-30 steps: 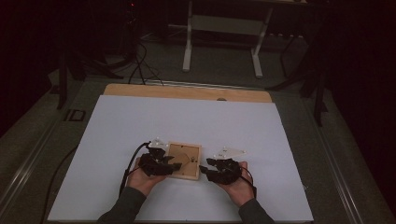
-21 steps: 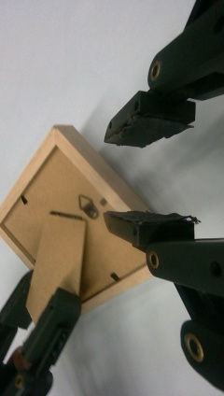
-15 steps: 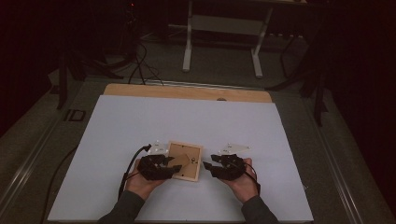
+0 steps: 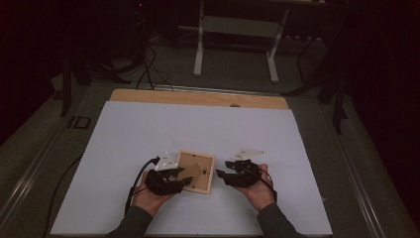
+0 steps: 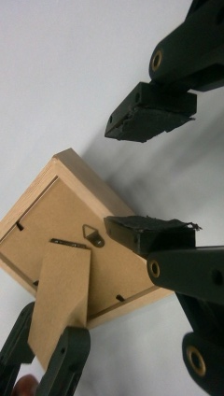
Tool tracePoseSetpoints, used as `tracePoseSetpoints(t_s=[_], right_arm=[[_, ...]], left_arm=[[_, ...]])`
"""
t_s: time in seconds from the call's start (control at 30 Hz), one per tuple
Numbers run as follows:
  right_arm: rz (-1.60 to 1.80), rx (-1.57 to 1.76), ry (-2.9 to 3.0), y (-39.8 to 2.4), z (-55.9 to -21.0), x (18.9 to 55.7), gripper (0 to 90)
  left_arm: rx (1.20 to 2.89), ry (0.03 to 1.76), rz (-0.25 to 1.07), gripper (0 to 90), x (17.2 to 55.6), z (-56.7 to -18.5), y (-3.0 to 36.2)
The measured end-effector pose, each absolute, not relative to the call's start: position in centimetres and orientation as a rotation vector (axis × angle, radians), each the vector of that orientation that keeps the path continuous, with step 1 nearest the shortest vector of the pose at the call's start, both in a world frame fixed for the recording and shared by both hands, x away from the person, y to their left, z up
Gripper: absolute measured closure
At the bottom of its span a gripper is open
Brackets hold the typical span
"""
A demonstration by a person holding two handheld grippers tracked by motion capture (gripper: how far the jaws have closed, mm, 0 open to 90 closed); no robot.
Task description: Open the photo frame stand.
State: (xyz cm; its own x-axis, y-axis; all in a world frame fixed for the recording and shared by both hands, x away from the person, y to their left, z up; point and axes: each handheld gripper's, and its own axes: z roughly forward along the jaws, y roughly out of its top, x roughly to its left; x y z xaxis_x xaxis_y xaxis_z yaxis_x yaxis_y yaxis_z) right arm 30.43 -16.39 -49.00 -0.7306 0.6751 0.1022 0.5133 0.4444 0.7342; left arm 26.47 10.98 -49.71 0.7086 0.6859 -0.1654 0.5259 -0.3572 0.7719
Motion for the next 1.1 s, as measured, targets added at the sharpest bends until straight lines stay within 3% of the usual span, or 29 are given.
tracePoseSetpoints(t_s=[0.63, 1.1], right_arm=[[1.206, 1.093, 2.551, -15.1, -48.8, 32.4, 33.3], [1.348, 1.204, 2.606, -14.6, -49.8, 33.8, 38.2]], left_arm=[[2.048, 0.851, 0.318, 55.2, 25.5, -49.7, 10.8], [2.032, 0.817, 0.351, 55.4, 25.1, -49.8, 10.8]])
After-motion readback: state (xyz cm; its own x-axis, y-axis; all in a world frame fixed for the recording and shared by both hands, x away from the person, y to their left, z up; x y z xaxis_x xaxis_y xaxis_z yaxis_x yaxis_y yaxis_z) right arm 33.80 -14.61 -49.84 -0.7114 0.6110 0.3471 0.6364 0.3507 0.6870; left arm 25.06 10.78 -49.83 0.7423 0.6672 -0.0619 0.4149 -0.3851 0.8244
